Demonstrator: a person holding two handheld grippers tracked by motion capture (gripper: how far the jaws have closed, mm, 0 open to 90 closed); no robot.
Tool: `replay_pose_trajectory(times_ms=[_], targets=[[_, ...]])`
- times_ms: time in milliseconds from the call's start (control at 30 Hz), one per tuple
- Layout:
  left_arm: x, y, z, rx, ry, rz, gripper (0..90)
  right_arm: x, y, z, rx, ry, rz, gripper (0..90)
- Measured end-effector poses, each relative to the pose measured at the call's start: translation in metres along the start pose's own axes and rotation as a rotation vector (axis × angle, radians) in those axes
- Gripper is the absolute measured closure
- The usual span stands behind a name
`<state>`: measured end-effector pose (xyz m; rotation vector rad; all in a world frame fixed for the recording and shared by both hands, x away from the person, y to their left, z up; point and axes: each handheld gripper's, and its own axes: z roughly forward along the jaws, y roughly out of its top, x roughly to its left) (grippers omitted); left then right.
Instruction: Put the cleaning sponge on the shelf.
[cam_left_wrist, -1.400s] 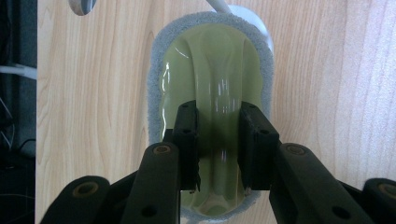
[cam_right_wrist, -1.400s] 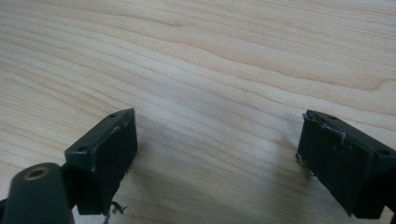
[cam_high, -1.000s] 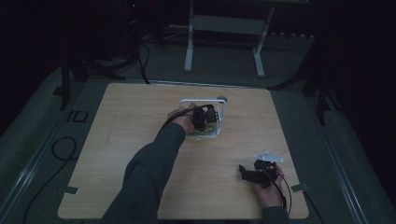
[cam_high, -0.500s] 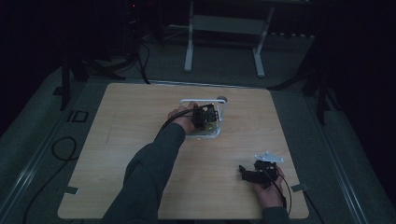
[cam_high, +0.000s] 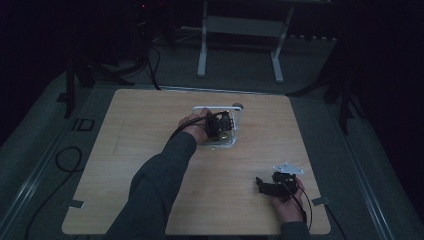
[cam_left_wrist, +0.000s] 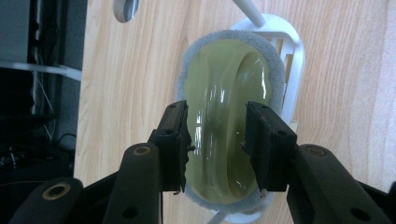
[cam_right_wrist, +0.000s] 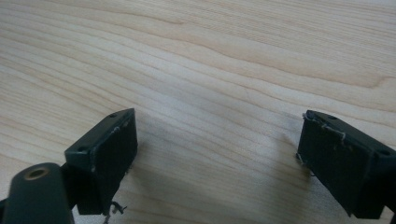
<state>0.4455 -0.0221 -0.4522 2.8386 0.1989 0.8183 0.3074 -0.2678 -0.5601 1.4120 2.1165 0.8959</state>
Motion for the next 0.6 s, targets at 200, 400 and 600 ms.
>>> replay_pose_trajectory(times_ms=[200, 400, 600], targets=[[-0.002, -0.002, -0.012, -0.027, -0.015, -0.017, 59.9, 0.000, 0.000, 0.000, -0.001, 0.000, -0.001, 11.6], [-0.001, -0.007, -0.023, -0.041, -0.037, -0.049, 59.9, 0.000, 0.000, 0.000, 0.000, 0.000, -0.001, 11.6], [-0.001, -0.014, -0.034, -0.064, -0.032, -0.088, 59.8, 0.000, 0.000, 0.000, 0.001, 0.000, -0.001, 11.6]])
